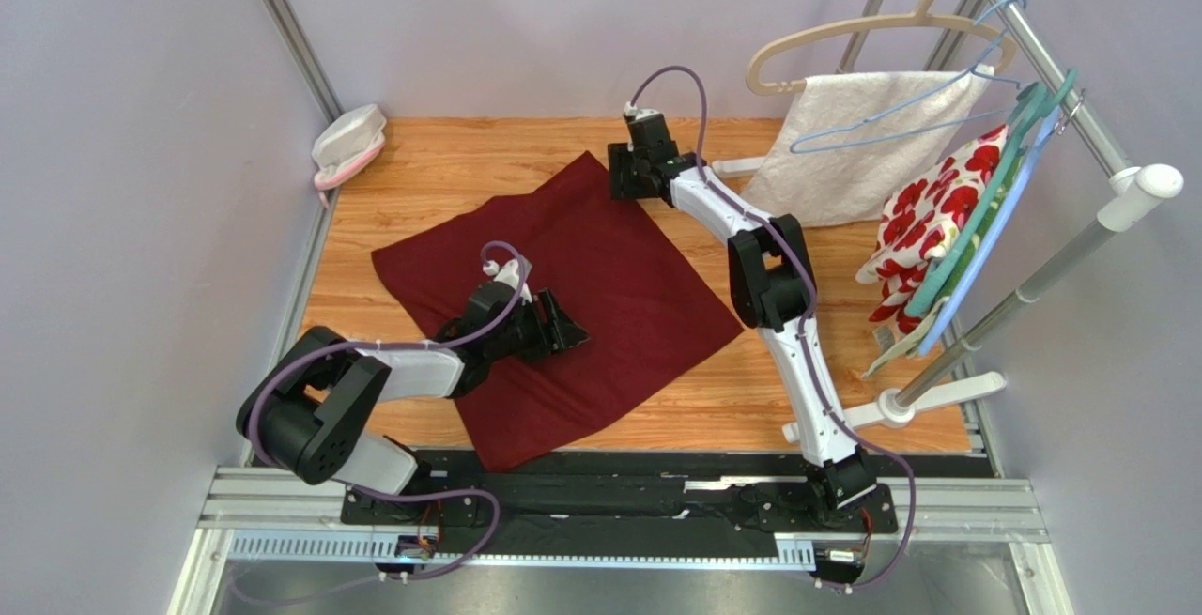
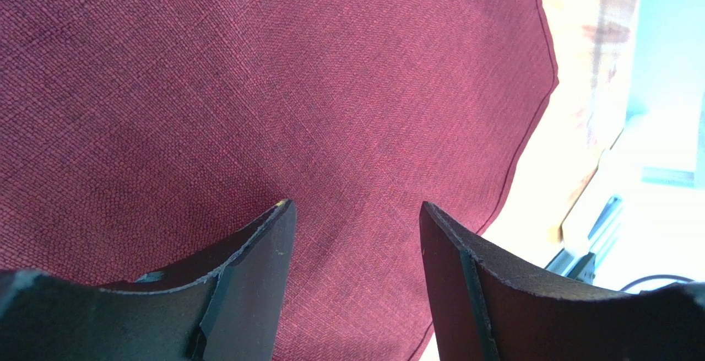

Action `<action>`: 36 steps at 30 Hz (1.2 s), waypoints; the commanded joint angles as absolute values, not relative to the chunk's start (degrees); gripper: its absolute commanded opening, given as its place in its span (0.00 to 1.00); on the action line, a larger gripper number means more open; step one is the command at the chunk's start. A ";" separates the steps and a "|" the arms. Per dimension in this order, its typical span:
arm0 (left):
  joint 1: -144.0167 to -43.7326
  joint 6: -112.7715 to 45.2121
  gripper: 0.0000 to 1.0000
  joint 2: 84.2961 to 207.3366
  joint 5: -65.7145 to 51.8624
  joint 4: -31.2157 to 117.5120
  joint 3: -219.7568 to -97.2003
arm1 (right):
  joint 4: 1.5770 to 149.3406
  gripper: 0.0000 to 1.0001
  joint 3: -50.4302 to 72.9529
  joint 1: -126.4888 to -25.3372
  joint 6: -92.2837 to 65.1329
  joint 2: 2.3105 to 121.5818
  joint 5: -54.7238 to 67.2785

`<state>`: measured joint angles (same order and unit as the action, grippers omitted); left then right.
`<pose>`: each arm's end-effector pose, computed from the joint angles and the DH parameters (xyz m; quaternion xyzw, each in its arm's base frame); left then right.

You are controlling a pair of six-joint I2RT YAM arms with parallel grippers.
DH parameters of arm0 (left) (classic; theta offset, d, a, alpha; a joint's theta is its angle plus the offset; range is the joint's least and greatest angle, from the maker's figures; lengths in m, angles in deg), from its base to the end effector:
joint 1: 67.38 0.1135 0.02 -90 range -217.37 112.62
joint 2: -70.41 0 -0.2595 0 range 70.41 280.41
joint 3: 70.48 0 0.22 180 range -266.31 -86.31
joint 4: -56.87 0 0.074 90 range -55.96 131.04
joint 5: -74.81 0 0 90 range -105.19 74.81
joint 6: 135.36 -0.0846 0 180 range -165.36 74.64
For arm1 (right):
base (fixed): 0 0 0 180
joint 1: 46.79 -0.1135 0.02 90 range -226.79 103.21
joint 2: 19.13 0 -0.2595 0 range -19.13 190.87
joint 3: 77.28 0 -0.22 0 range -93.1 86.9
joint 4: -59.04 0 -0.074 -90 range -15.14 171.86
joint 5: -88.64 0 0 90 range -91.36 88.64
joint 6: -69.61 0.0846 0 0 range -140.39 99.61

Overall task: Fold the napkin, place the utensils inside, and roll it up
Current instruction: Flatten the napkin out

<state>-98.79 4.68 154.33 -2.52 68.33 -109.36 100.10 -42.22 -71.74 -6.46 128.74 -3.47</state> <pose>0.2279 -0.1609 0.1293 -0.0903 0.8727 -0.3802 0.2926 0.5213 0.2391 0.1302 -0.0812 0.9168 0.1141 0.3741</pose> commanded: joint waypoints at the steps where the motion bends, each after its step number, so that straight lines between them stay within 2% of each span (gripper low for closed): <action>1: -99.19 2.28 0.67 153.99 -1.05 63.37 -109.42 | 99.83 0.66 -35.90 -72.10 -6.59 123.09 -3.92; 5: -99.19 1.40 0.67 154.26 1.51 63.10 -112.93 | 99.12 0.71 -34.49 -72.89 -8.61 119.92 -2.68; 9: -99.02 0.00 0.68 151.36 -1.37 60.22 -117.93 | 94.39 0.74 -27.82 -74.99 -10.11 113.85 -0.07; 16: -89.81 -3.69 0.70 147.49 -4.72 50.73 -127.52 | 92.10 0.75 -22.02 -76.41 -2.13 112.43 9.44; 24: -84.52 -7.30 0.70 148.99 -5.61 46.67 -131.66 | 96.65 0.76 -18.14 -75.44 2.63 114.20 5.68; 36: -83.28 -4.76 0.70 153.20 -2.45 50.26 -130.17 | 98.95 0.77 -4.60 -72.54 6.60 105.76 -1.28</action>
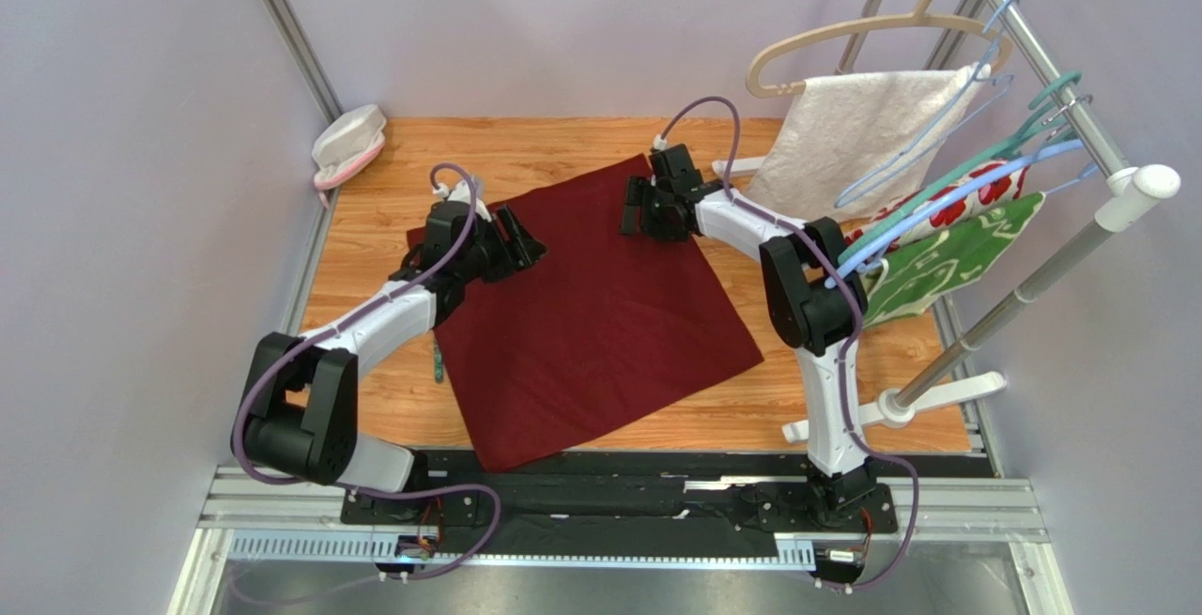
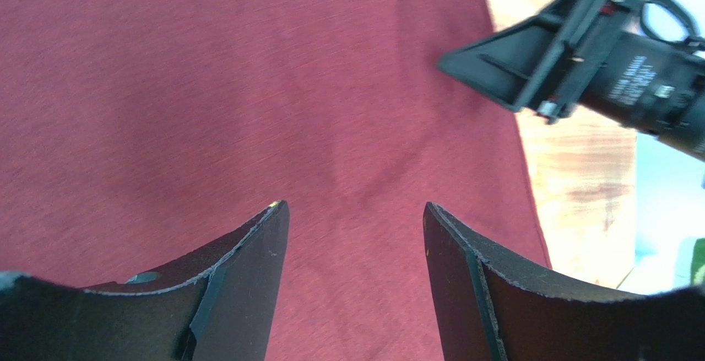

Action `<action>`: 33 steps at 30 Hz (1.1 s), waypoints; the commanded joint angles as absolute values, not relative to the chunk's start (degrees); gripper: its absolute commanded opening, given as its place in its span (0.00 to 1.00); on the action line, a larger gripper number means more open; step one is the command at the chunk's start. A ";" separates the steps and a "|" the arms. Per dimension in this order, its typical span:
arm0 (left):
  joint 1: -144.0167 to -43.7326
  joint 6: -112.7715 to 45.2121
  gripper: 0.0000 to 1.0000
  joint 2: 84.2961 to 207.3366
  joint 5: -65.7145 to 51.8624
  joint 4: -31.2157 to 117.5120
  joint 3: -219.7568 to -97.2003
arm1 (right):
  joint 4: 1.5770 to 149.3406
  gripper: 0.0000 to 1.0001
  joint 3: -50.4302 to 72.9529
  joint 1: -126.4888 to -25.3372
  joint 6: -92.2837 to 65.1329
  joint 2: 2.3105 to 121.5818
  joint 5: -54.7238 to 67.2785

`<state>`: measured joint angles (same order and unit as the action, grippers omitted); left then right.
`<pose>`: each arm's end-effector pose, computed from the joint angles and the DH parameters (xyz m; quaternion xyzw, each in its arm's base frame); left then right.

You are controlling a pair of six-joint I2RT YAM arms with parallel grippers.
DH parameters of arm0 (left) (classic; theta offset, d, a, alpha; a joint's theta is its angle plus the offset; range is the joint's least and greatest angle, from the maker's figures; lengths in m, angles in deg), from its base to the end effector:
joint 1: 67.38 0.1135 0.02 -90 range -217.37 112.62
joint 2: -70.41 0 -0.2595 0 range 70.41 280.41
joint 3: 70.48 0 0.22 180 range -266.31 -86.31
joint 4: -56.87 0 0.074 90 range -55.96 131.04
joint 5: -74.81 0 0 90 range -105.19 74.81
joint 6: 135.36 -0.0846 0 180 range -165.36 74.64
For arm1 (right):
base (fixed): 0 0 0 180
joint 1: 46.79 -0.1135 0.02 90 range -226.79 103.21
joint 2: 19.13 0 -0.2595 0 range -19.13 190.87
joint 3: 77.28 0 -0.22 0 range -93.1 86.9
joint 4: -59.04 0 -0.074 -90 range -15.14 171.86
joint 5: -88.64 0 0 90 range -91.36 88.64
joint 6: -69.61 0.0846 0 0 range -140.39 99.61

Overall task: Fold the napkin, place the utensils inside, and roll it up
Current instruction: Flatten the napkin out

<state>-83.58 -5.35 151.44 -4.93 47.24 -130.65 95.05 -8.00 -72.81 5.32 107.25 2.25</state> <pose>0.3037 -0.1039 0.2117 -0.1350 0.8552 -0.3013 0.3994 0.4326 0.2171 0.1388 -0.0129 0.9441 0.1699 0.2823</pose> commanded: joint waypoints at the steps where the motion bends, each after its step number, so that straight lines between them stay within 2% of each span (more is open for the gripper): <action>1: -83.28 -4.32 0.70 155.03 -1.75 50.97 -130.08 | 98.95 0.77 -5.03 -72.54 6.42 106.11 -1.28; 13: -83.20 -3.26 0.70 173.40 1.25 50.80 -140.09 | 100.18 0.78 -16.02 -71.48 8.79 112.26 -3.12; 19: -83.20 -3.87 0.69 179.21 3.53 49.66 -146.33 | 97.81 0.78 -20.16 -71.22 4.58 110.78 3.02; 23: -83.19 -5.19 0.69 179.75 2.39 48.25 -148.88 | 95.00 0.78 -16.13 -72.36 1.50 105.00 5.58; 28: -83.20 -7.82 0.69 175.62 0.46 46.24 -149.77 | 93.41 0.77 -4.00 -76.22 1.58 97.07 6.72; 33: -83.28 -8.45 0.69 169.04 -2.71 43.42 -144.77 | 91.21 0.77 6.11 -80.27 5.09 91.53 7.69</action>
<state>-83.41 -6.53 176.34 -0.16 45.10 -147.21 94.55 1.23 -77.13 2.92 96.11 5.44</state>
